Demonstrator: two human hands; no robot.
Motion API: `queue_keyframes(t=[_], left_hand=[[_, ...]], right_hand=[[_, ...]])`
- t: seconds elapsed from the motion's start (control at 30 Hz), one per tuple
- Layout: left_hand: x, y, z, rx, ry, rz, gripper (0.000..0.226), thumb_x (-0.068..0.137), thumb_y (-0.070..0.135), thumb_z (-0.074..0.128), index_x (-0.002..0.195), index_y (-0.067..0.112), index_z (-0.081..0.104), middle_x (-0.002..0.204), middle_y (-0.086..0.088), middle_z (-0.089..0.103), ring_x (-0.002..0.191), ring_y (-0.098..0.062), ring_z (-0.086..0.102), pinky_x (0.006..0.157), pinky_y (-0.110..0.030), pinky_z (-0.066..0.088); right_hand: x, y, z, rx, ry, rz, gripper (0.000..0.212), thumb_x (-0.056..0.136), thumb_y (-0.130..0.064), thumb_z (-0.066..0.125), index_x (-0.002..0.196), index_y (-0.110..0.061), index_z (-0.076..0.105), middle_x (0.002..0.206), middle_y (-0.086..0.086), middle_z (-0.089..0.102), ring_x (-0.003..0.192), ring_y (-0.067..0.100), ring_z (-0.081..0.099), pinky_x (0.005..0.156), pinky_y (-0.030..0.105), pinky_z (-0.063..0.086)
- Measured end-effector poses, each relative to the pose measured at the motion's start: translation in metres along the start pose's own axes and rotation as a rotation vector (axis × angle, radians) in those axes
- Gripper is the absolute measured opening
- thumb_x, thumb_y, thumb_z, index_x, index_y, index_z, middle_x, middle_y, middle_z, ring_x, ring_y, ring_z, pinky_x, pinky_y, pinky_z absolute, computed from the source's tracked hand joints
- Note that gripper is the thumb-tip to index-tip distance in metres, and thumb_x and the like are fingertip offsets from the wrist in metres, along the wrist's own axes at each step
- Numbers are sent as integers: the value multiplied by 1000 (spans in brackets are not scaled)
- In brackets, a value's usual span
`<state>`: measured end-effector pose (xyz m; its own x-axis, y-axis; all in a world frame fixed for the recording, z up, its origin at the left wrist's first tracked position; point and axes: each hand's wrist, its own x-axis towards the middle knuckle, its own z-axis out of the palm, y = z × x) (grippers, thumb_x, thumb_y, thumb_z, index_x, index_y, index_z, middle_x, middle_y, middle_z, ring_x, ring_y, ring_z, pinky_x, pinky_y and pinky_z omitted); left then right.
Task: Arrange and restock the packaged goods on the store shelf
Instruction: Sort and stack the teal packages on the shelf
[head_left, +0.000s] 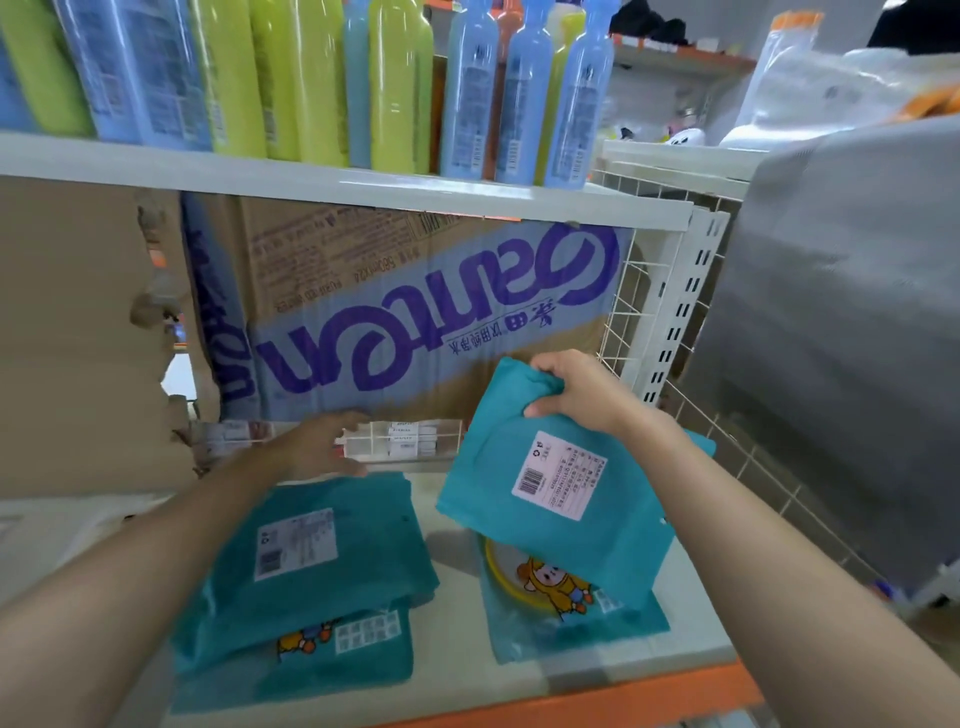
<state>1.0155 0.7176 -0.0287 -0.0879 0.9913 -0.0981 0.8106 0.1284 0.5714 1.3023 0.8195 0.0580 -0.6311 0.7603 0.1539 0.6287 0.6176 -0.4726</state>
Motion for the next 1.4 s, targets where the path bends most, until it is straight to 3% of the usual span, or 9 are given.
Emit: queue_keyframes(t=[0.13, 0.27, 0.43, 0.57, 0.7, 0.83, 1.07, 1.27, 1.4], left_hand=[[-11, 55, -19, -363, 68, 54, 64, 54, 70, 71, 108, 40, 52, 118, 9, 58, 112, -13, 55, 98, -33, 43], [-16, 106, -19, -458, -83, 130, 27, 78, 42, 68, 102, 36, 58, 105, 18, 66, 97, -2, 64, 82, -19, 52], [-22, 124, -18, -563, -70, 107, 27, 81, 17, 67, 107, 10, 65, 106, -4, 71, 97, -21, 68, 88, -35, 53], [-23, 126, -22, -702, -47, 37, 27, 82, 11, 66, 107, 3, 64, 103, -12, 71, 90, -26, 69, 82, -38, 56], [-23, 122, -29, -869, 66, -80, 20, 81, 10, 65, 101, 5, 62, 86, -7, 74, 75, -22, 71, 68, -35, 59], [-21, 124, -33, -910, 119, -170, 14, 82, 11, 65, 96, 7, 62, 78, -6, 74, 67, -22, 71, 58, -32, 59], [-16, 134, -25, -907, 91, -257, 21, 81, 13, 68, 99, 6, 61, 86, -9, 72, 70, -22, 69, 61, -31, 58], [-21, 135, -26, -1002, 77, -256, 29, 81, 23, 66, 101, 3, 60, 79, -7, 73, 62, -16, 70, 50, -24, 56], [-29, 134, -30, -714, 138, -283, 47, 85, 50, 52, 95, 5, 63, 88, -10, 69, 74, -20, 68, 59, -28, 55]], right_hand=[[4, 0, -14, 144, 53, -33, 20, 71, -13, 79, 79, -20, 61, 88, 3, 70, 83, 23, 67, 81, 46, 53], [7, -11, -20, 277, 45, -78, 20, 74, -9, 77, 78, -18, 60, 83, 5, 70, 74, 21, 66, 74, 41, 55], [4, -20, -20, 322, 82, -82, 20, 76, -15, 75, 90, -19, 60, 93, 4, 69, 82, 18, 66, 79, 38, 55], [-13, -10, -6, 100, 230, -103, 64, 75, -37, 74, 131, -21, 46, 127, 2, 54, 118, 18, 50, 102, 42, 40], [-58, -1, 16, 15, 149, -206, 94, 63, -74, 60, 141, -26, 34, 142, -4, 38, 129, 15, 37, 111, 44, 29], [-92, 6, 41, -193, 66, -208, 106, 57, -82, 45, 146, -34, 17, 153, -9, 18, 137, 14, 22, 111, 32, 14], [-91, 21, 53, -205, 487, -323, 46, 58, -11, 85, 99, -21, 67, 102, -5, 70, 87, 15, 67, 70, 34, 58], [-84, 22, 34, -191, 598, -376, 20, 71, -13, 78, 89, -18, 70, 81, -7, 72, 61, 4, 64, 51, 20, 53], [-77, 22, 13, -183, 573, -330, 11, 81, -24, 67, 90, -18, 69, 67, -5, 69, 50, 9, 59, 50, 23, 46]])
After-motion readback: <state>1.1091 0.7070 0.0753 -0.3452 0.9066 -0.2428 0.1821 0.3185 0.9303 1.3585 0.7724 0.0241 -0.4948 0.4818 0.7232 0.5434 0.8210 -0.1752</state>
